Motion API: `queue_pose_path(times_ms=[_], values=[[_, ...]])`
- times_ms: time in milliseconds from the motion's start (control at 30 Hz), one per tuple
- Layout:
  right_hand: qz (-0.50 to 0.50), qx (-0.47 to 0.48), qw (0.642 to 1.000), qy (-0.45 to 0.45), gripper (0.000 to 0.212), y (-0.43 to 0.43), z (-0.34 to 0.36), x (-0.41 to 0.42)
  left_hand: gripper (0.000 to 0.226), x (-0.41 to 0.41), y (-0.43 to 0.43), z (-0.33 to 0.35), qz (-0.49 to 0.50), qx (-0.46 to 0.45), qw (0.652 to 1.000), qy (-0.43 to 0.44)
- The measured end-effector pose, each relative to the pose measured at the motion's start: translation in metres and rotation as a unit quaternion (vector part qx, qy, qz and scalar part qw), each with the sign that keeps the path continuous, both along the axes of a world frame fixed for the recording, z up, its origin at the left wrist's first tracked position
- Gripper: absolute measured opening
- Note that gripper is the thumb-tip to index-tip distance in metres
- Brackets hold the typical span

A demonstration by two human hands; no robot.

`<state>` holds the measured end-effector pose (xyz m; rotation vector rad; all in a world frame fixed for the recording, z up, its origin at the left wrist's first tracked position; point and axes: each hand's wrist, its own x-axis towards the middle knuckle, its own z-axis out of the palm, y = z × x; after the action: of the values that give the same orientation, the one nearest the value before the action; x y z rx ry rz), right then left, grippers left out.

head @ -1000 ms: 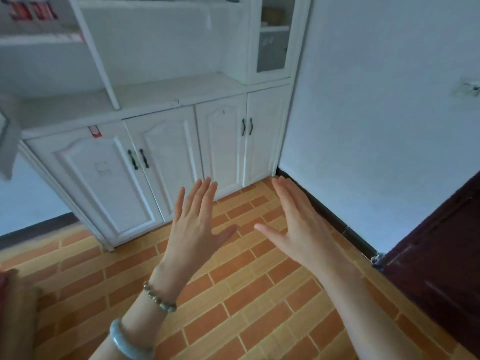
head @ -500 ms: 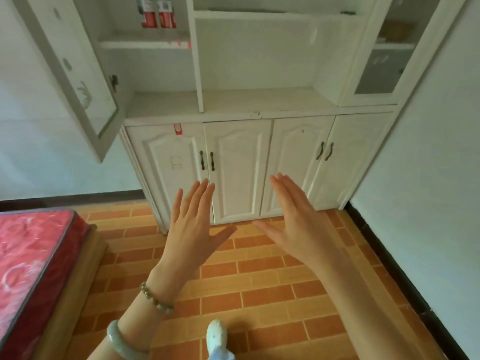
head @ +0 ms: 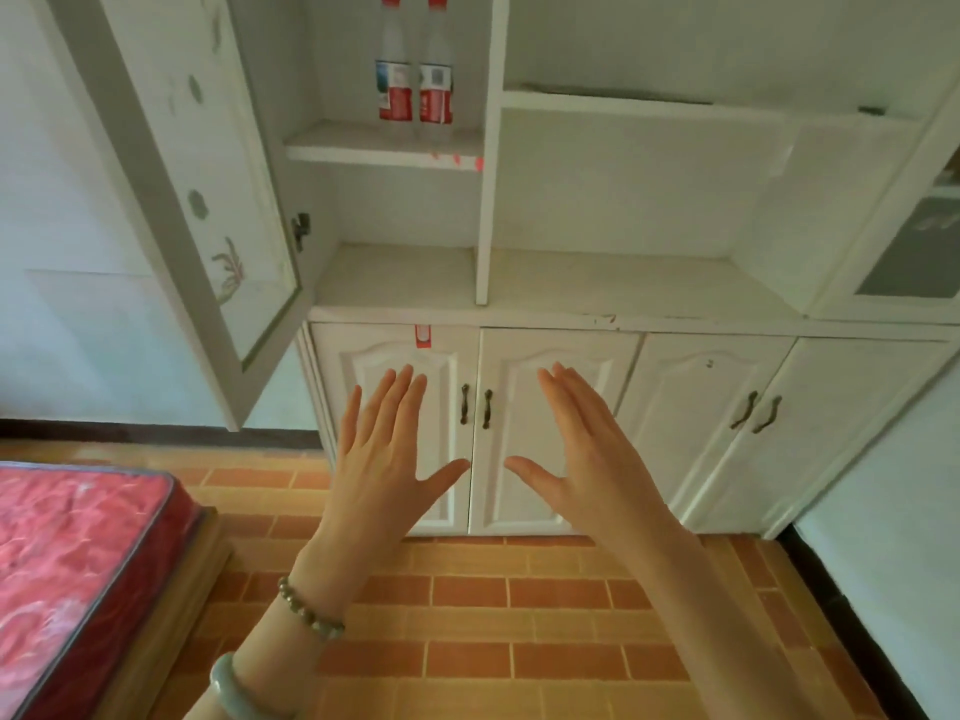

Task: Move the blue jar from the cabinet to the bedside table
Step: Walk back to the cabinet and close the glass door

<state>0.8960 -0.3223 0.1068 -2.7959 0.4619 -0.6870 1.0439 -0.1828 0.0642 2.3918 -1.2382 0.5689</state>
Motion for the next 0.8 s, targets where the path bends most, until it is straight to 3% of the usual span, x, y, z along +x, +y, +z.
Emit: queue_pose_path(times_ms=[500,800], values=[[0.143,-0.001,0.990,-0.016,0.084,-0.070,0.003,0.162,0.085,0.121,-0.027,0.005,0.132,-0.017,0.991,-0.032],[0.288,-0.003,0.956,-0.055,0.080,-0.101,0.022,0.264,0.082,0.181,-0.037,0.021,0.282,-0.044,0.955,-0.078]])
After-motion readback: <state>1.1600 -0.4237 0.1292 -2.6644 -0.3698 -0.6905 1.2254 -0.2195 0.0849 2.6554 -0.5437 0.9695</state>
